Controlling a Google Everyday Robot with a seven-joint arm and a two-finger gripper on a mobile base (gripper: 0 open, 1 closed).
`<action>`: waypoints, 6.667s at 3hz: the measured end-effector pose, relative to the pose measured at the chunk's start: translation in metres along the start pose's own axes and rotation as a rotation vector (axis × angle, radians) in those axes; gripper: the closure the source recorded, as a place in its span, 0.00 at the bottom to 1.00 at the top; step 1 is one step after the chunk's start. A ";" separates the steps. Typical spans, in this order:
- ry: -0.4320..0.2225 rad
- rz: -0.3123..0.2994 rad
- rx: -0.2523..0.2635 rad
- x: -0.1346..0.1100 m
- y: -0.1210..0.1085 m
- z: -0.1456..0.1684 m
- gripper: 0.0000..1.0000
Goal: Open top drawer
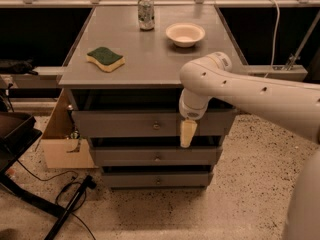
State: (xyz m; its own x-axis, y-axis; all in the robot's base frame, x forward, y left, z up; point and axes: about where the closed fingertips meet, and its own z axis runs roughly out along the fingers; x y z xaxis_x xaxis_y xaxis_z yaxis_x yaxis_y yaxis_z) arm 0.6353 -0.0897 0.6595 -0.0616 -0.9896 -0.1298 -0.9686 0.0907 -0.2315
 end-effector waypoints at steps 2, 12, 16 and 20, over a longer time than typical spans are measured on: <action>0.012 0.014 -0.014 0.000 0.006 0.020 0.39; 0.088 0.002 -0.170 0.044 0.070 -0.019 1.00; 0.100 0.002 -0.268 0.063 0.116 -0.041 1.00; 0.108 0.017 -0.361 0.083 0.154 -0.056 0.74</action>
Offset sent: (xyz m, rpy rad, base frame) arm -0.0036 0.0022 -0.0271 -0.0072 0.0199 -0.0245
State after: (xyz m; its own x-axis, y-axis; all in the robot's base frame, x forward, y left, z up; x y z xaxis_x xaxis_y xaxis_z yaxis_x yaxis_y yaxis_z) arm 0.4676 -0.1645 0.6667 -0.0850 -0.9961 -0.0241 -0.9886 0.0813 0.1268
